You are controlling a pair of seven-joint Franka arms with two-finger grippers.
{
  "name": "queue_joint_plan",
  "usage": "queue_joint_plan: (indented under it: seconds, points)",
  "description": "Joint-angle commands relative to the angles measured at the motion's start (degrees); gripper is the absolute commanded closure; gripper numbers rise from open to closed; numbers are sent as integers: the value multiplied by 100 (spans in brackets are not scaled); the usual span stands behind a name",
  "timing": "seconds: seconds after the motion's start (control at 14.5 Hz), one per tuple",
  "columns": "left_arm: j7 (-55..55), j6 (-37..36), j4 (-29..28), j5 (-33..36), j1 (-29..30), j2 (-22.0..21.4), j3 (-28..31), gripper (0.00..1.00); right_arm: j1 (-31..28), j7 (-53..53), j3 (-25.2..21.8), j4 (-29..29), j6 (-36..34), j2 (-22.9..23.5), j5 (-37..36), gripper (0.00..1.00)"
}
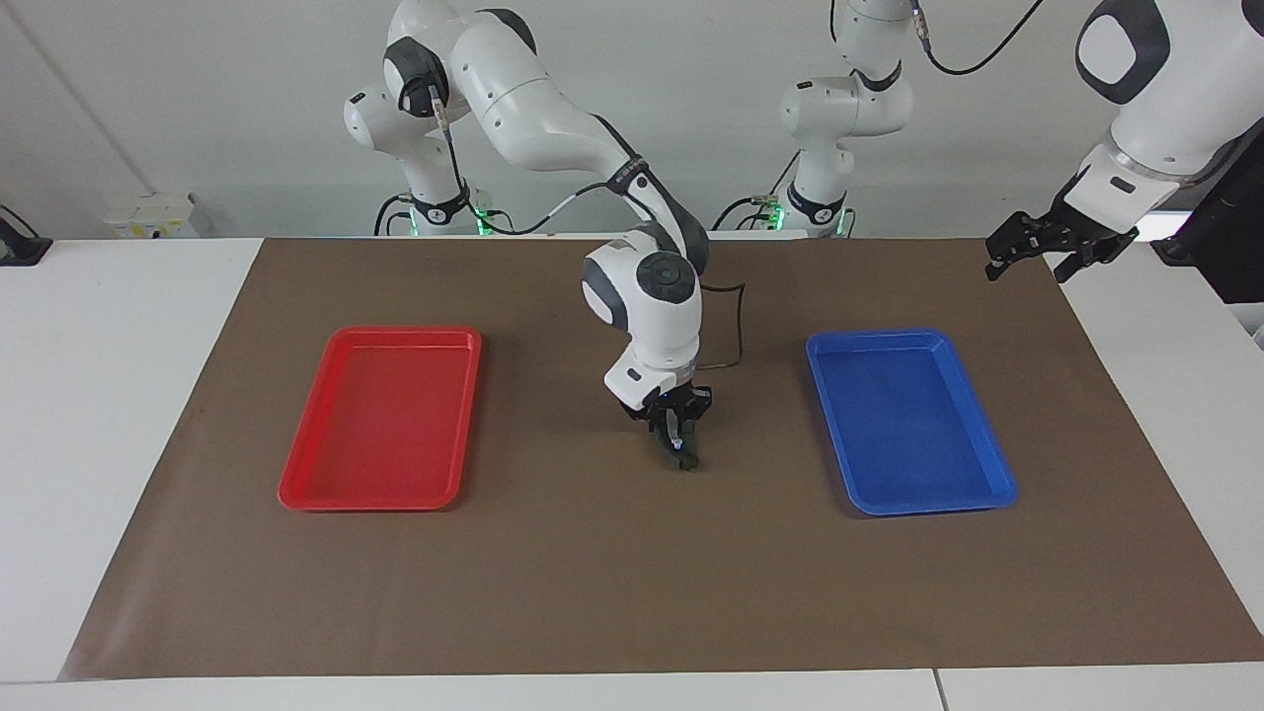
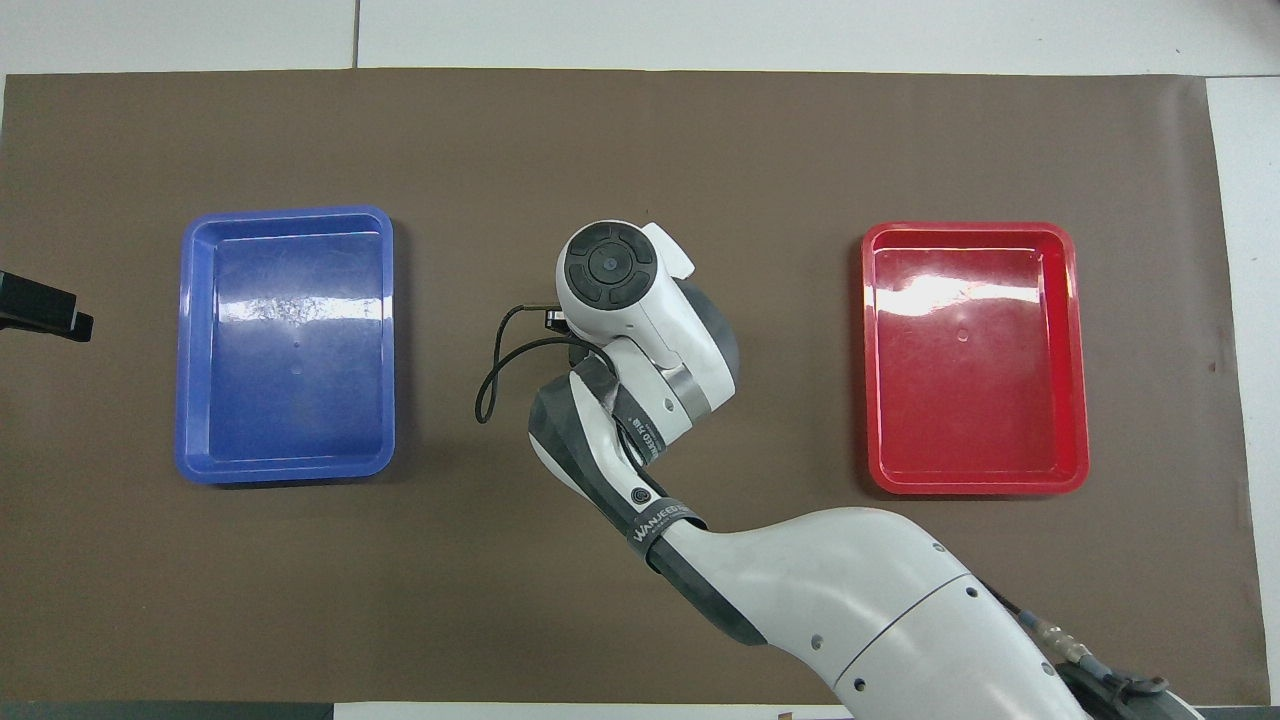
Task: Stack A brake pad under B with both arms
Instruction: 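Lower the silver pad onto the dark pad with the right gripper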
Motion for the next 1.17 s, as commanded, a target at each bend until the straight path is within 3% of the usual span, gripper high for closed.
queue_joint_plan:
  seconds: [0.0, 1.1]
  points:
    - [-61, -31, -155, 83, 47, -157, -37, 1, -3, 97, 46, 127, 125, 41, -90, 100]
    - [-61, -31, -155, 83, 47, -157, -28, 1, 41, 316, 37, 109, 258, 94, -99, 100]
